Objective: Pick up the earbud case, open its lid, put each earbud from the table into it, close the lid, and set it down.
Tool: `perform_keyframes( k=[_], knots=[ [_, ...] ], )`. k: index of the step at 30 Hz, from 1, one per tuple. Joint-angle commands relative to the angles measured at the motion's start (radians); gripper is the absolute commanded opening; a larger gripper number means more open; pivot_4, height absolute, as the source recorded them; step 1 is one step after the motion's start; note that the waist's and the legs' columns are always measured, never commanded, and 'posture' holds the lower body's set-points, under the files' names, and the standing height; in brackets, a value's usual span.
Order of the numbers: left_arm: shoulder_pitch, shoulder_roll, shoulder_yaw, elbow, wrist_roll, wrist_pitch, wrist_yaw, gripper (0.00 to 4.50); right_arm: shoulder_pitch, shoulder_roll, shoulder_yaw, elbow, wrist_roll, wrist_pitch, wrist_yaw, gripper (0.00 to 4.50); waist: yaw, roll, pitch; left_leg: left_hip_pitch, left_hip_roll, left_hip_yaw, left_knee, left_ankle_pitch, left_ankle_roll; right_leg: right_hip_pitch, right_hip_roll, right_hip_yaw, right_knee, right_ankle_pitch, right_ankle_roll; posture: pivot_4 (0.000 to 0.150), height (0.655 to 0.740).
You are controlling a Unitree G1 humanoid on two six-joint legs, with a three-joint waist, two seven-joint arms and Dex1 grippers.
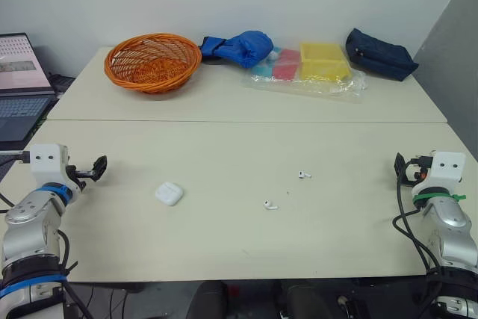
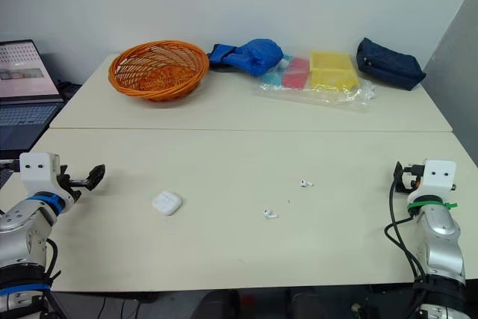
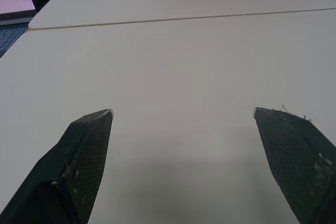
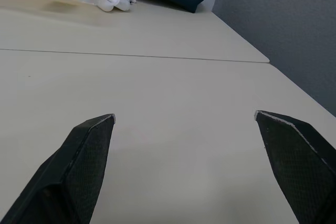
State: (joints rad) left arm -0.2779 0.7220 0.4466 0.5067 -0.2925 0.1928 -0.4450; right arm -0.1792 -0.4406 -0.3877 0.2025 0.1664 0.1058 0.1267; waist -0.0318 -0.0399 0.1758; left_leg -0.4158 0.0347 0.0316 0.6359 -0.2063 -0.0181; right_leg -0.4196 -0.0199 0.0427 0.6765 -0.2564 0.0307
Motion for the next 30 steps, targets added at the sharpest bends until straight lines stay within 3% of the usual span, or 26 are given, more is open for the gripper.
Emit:
perform_keyframes(
  k=[1, 19, 25, 30],
  knots=[
    [-0.012, 0.027, 0.016, 0.009, -0.001, -0.02, -0.013, 4.48, -0.016, -0.023, -0.028, -0.007, -0.005, -0.027, -0.016, 4.5, 0.0, 0.0, 0.0, 0.0, 0.0, 0.0, 0.0, 0.0, 0.0, 0.0, 0.0, 0.0, 0.0, 0.0, 0.0, 0.15, 0.74],
    [-0.052, 0.057, 0.0, 0.039, -0.002, -0.048, -0.128, 4.48, 0.007, -0.027, -0.044, -0.011, 0.004, -0.034, -0.028, 4.5, 0.0, 0.0, 0.0, 0.0, 0.0, 0.0, 0.0, 0.0, 0.0, 0.0, 0.001, 0.0, 0.0, 0.0, 0.0, 0.15, 0.74],
    [-0.012, 0.096, 0.011, -0.064, -0.03, -0.013, -0.213, 4.48, -0.023, -0.021, -0.025, 0.024, -0.001, -0.046, -0.015, 4.5, -0.001, 0.0, 0.0, 0.0, 0.0, 0.0, 0.0, 0.0, 0.0, 0.0, 0.001, 0.0, 0.0, 0.0, -0.001, 0.15, 0.74],
    [0.102, 0.139, -0.005, -0.349, -0.143, 0.138, -0.378, 4.48, -0.092, -0.038, 0.066, 0.043, 0.007, -0.062, 0.12, 4.5, -0.006, 0.0, 0.0, 0.0, 0.001, 0.001, 0.0, 0.0, 0.0, 0.0, 0.0, 0.001, 0.0, 0.001, -0.001, 0.15, 0.74]
  ],
)
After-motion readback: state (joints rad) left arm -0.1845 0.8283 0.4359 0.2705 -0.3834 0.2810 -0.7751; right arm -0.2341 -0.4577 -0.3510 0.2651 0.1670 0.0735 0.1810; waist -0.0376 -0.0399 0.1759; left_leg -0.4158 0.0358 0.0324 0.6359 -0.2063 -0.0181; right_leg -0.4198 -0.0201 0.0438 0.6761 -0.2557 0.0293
